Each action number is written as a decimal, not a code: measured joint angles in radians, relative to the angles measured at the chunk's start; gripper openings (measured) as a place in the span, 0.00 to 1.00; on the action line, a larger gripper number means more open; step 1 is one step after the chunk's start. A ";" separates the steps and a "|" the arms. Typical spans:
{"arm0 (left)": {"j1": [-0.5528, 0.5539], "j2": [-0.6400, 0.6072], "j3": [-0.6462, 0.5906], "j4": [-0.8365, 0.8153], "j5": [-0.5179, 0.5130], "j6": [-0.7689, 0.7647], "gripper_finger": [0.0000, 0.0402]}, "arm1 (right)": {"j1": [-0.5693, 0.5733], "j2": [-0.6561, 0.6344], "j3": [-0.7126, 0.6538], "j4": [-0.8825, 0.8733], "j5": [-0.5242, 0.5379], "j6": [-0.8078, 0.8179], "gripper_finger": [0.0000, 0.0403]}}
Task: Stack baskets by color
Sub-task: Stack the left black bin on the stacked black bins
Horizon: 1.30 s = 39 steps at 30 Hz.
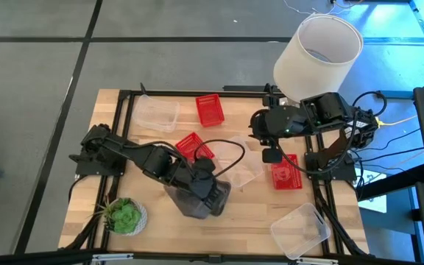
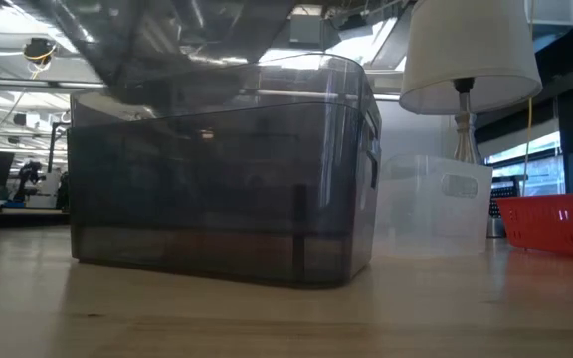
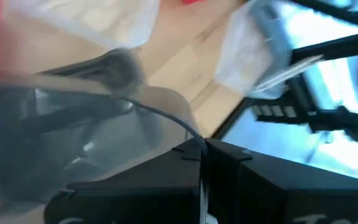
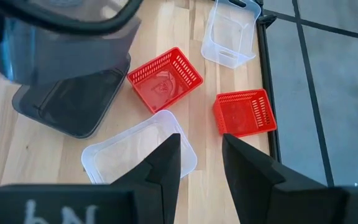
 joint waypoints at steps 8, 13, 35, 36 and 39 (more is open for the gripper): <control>0.008 0.004 0.001 -0.067 0.010 0.008 0.00 | 0.000 0.000 0.000 0.000 0.000 -0.009 0.29; 0.014 0.026 0.001 -0.141 0.026 -0.016 0.00 | 0.000 0.000 0.000 0.000 0.000 -0.009 0.29; 0.040 0.031 0.000 -0.076 0.088 0.047 0.00 | 0.000 0.000 0.000 0.000 0.000 -0.012 0.29; 0.042 0.030 0.000 -0.084 0.087 0.047 0.00 | 0.000 0.000 0.000 0.000 0.000 -0.012 0.29; 0.044 0.030 0.000 -0.127 0.085 0.038 0.00 | 0.000 0.000 0.000 0.000 0.000 -0.013 0.29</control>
